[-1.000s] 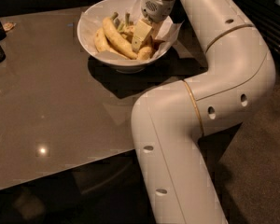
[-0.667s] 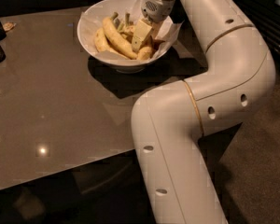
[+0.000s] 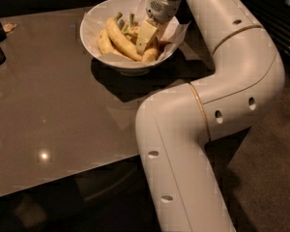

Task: Pick banana from white bowl

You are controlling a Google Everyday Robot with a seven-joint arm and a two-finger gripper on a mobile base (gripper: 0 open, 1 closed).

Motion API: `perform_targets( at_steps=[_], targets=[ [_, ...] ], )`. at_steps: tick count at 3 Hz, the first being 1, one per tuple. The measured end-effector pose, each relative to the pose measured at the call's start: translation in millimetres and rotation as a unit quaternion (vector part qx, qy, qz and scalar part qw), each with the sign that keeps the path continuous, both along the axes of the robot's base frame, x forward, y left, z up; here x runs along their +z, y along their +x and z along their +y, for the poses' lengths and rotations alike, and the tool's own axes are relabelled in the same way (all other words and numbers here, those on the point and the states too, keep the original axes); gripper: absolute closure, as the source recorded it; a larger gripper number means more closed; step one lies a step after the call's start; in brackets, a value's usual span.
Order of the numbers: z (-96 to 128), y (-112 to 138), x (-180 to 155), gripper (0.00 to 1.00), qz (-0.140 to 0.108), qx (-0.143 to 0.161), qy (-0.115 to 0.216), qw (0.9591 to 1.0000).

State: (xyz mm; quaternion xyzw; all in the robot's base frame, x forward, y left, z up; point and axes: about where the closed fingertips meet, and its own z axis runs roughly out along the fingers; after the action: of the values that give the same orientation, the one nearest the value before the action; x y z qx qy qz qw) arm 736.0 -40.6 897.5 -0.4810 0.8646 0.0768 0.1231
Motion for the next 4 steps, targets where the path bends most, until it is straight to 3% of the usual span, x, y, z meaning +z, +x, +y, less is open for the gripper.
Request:
perform_targets(
  at_steps=[1, 2, 3, 4],
  targets=[
    [0.0, 0.0, -0.1, 0.0, 0.0, 0.0, 0.0, 1.0],
    [8.4, 18.6, -1.4, 0.0, -0.029, -0.006, 0.012, 0.9995],
    [8.4, 18.6, -1.4, 0.0, -0.029, -0.006, 0.012, 0.9995],
    [8.4, 18.6, -1.4, 0.08, -0.029, -0.006, 0.012, 0.9995]
  ],
)
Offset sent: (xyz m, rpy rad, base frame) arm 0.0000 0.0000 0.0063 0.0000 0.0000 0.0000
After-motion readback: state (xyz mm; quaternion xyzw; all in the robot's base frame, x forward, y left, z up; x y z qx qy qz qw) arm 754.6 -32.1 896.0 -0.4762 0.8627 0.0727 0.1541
